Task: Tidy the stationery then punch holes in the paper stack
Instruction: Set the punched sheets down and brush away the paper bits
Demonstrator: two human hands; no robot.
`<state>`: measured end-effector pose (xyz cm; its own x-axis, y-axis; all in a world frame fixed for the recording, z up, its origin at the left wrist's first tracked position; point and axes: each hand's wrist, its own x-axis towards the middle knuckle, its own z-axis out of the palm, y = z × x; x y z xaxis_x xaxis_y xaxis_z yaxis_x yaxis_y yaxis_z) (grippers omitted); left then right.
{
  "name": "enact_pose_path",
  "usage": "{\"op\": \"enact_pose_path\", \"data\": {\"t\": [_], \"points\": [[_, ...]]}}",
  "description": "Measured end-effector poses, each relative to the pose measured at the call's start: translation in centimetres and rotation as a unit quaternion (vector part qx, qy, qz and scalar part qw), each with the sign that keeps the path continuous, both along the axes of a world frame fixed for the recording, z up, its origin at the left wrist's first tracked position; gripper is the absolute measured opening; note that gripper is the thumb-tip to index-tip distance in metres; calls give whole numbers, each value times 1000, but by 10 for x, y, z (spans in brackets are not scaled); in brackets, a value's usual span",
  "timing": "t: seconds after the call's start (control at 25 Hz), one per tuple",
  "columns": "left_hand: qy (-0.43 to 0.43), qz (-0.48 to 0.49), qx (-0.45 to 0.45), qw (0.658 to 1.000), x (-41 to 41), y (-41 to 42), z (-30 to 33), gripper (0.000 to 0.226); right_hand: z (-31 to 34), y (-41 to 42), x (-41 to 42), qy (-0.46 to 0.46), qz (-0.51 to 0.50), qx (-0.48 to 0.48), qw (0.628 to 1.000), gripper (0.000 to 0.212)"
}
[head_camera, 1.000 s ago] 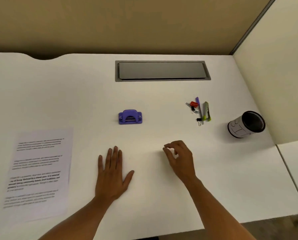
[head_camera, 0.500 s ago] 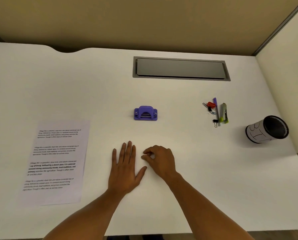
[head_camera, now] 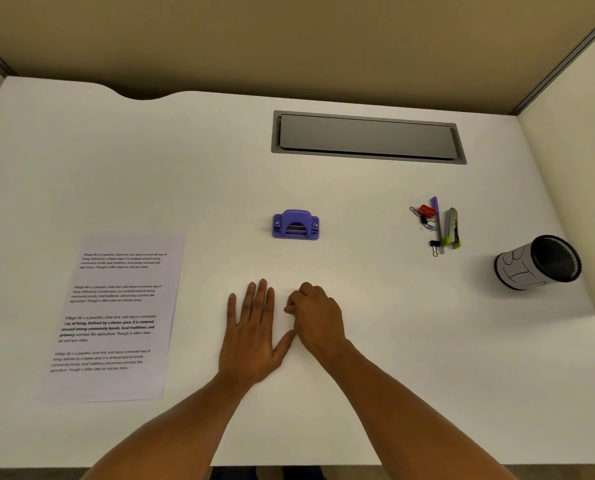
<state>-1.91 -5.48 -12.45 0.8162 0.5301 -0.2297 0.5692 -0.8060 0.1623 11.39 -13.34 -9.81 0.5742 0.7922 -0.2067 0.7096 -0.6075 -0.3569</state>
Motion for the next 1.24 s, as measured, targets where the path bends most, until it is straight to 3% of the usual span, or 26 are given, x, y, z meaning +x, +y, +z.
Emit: {"op": "enact_pose_path", "data": {"t": [0.08,0.16,0.24,0.32,0.48,0.64,0.8,1.0,1.24], "points": [[4,-4,-2,1000,1,0,2,92,1,-1,-5,-28,26,-25,999,21],[2,-6,2,1000,0,1,1,91,5,-3,-1,18,-12,-8,1000,18],[-7,-8,10,1000,-3,1,0,89,17,-14,18,139,-166,67,974,18],[-11,-14,14,1000,-4,1,0,88,32,-39,51,194,-322,158,913,17],[-9,-20,24,999,-6,2,-2,88,74,-117,140,123,-450,243,850,13],[-3,-25,33,999,-6,2,-2,88,108,-185,216,30,-528,258,808,21],[-12,-30,36,999,-7,2,-4,88,126,-214,253,-21,-556,243,795,19],[-18,-32,39,999,-6,2,-6,89,132,-227,275,-76,-554,172,811,21],[-19,-32,45,998,-6,2,-6,90,129,-233,288,-70,-566,137,810,17]]}}
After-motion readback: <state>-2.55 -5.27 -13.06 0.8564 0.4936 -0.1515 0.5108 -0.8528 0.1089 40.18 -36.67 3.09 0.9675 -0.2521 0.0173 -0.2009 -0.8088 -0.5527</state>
